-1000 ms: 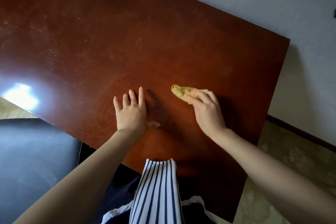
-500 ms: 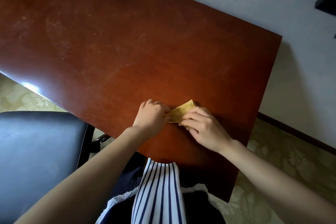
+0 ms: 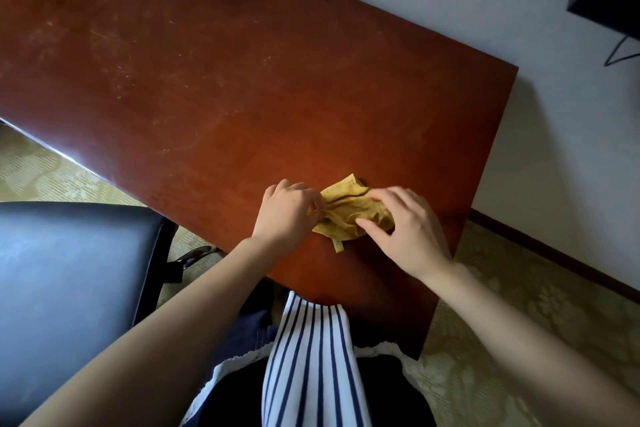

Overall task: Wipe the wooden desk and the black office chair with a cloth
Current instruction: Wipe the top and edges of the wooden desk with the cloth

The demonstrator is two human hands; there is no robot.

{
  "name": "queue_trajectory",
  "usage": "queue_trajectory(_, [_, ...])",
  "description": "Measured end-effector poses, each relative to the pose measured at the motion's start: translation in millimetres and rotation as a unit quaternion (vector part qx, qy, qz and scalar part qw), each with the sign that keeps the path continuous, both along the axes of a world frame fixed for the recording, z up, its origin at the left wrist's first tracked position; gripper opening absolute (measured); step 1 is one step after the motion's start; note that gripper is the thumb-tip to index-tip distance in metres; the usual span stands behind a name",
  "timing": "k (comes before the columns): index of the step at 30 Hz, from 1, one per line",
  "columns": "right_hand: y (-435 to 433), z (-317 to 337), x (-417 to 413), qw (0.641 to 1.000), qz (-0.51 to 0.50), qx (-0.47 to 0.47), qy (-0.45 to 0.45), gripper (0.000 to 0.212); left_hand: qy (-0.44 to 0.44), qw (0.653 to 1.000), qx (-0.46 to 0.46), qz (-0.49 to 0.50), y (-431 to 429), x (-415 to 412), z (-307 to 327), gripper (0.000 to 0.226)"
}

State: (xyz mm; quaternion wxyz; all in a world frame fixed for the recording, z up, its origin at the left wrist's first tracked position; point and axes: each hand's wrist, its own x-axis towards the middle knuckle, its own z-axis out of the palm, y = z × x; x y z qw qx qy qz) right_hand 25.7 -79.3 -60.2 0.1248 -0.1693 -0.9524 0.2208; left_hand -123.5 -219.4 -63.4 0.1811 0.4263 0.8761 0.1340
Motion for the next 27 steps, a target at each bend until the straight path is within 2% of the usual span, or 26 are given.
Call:
queue_trajectory(2, [1,0,-5,0.998,-0.019,-0.027,-0.059,0.041,-0.004,1.000,0.018,0.006,3,2,2,0.018])
queue_trajectory(3, [1,0,-7,0.997,-0.020,-0.030,-0.073,0.039,-0.007,1.000,0.025,0.006,5,2,4,0.017])
queue_trajectory(6, [5,2,-14,0.999,-0.025,-0.008,-0.034,0.019,-0.021,0.999,0.044,0.016,9,-2,11,0.013])
queue_trajectory(8, [12,8,-16,0.999,-0.040,-0.021,-0.008,0.016,-0.038,0.996,0.069,0.032,12,-6,18,0.011])
queue_trajectory(11, [23,11,-22,0.997,-0.027,-0.057,-0.047,0.020,-0.065,0.993,0.094,0.039,15,-11,28,0.009])
queue_trajectory(14, [30,10,-27,0.988,-0.044,-0.132,-0.070,0.023,-0.070,0.993,0.086,0.035,13,-11,31,0.007])
queue_trajectory(17, [30,10,-27,0.977,-0.031,-0.196,-0.080,0.037,-0.089,0.991,0.079,0.054,10,-11,30,0.008])
queue_trajectory(20, [17,6,-22,0.983,0.025,-0.157,-0.088,0.051,-0.117,0.987,0.077,0.081,10,-10,30,0.011])
queue_trajectory(24, [8,-5,-16,0.983,0.010,-0.175,-0.057,0.039,-0.134,0.981,0.091,0.107,8,-10,28,0.009])
queue_trajectory(27, [14,-2,-16,0.968,0.005,-0.246,-0.057,0.044,-0.123,0.983,0.101,0.090,3,-11,26,0.006])
